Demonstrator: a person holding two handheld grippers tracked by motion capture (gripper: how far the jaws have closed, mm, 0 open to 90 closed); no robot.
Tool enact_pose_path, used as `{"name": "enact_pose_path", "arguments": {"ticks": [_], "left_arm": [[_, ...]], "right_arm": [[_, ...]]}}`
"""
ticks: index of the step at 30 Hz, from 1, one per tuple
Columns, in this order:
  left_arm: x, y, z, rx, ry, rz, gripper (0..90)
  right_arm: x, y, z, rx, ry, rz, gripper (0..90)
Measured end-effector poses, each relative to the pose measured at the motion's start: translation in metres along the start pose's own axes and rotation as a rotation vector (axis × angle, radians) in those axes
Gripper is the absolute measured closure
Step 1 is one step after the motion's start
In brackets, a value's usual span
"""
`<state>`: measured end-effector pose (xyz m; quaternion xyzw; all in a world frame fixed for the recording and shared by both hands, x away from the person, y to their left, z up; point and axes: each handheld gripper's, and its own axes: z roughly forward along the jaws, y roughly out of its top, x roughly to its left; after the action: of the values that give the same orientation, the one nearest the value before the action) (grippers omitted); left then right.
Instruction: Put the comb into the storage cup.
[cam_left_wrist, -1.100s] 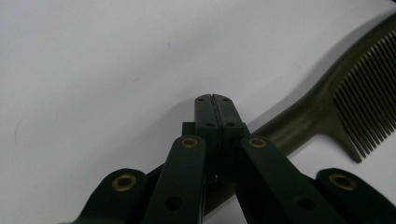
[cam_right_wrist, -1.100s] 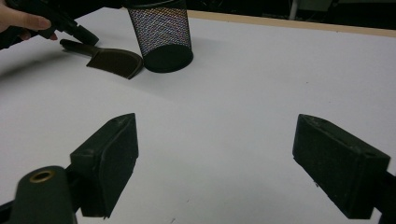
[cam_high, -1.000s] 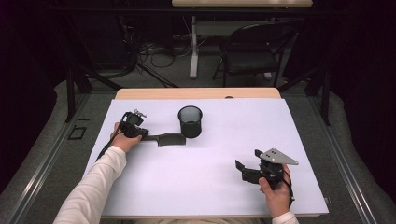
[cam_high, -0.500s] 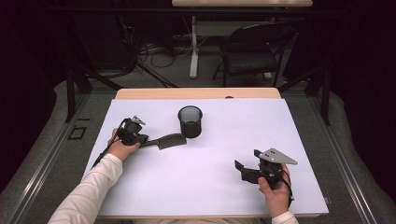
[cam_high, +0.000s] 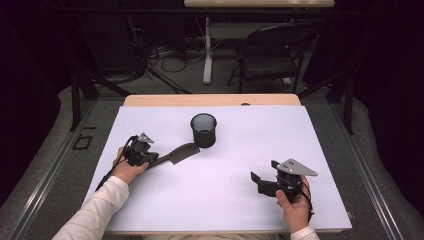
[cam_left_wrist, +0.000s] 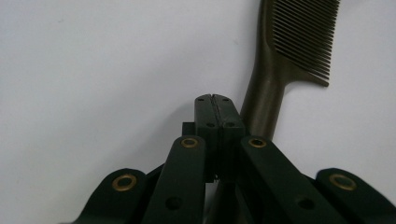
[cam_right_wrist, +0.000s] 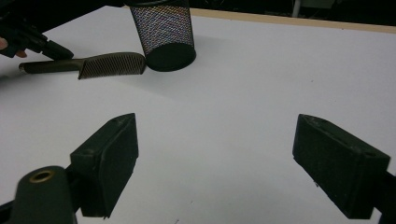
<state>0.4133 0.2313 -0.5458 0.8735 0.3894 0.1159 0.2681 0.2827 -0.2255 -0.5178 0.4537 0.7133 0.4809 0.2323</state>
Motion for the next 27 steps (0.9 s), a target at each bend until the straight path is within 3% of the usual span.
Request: {"name": "enact_pose_path", "arguments": {"ticks": [9, 16, 27], "left_arm": [[-0.009, -0.011, -0.006, -0.011, -0.006, -0.032, 90.0], [-0.005, -0.012, -0.010, -0.040, -0.008, -0.067, 89.9], [0.000, -0.016, -0.033, -0.141, -0.028, -0.122, 73.4]], "right_arm": [[0.000, 0.000, 0.001, -0.002, 0.002, 0.003, 14.4], [0.000, 0.000, 0.001, 0.003, 0.001, -0.003, 14.4], [0.000, 0.000, 0.001, 0.001, 0.002, 0.000, 14.4]]}}
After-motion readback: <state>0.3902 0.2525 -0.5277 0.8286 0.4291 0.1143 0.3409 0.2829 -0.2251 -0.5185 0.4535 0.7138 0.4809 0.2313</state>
